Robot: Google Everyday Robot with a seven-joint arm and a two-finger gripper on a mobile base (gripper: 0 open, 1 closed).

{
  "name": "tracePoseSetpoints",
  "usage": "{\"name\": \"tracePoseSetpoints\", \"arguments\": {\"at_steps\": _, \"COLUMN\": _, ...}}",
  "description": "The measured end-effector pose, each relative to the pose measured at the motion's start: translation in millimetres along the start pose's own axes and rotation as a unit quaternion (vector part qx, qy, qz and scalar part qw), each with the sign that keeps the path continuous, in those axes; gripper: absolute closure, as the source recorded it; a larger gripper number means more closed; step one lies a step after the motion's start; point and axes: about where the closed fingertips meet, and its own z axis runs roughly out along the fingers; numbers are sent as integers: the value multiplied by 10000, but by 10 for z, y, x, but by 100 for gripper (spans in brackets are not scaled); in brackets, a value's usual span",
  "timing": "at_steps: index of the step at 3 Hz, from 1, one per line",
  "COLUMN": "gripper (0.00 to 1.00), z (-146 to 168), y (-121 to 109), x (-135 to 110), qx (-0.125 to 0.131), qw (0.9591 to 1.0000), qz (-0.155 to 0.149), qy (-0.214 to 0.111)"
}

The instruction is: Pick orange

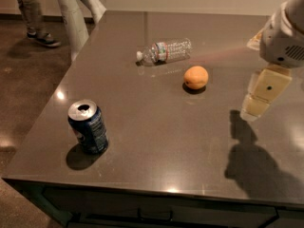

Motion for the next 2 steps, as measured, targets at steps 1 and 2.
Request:
{"name": "tracePoseSetpoints", "arguments": {"at_steps": 1, "gripper": 0, "z": 215, "y": -179, "x": -95, "qx": 59, "qw": 9997, "qz": 214, "qy": -52}}
{"name": "tracePoseSetpoints", "arguments": {"at_steps": 2, "gripper": 0, "z": 434, "y": -387, "x": -180, "qx": 117, "qw": 9988, "qz": 456, "qy": -154}}
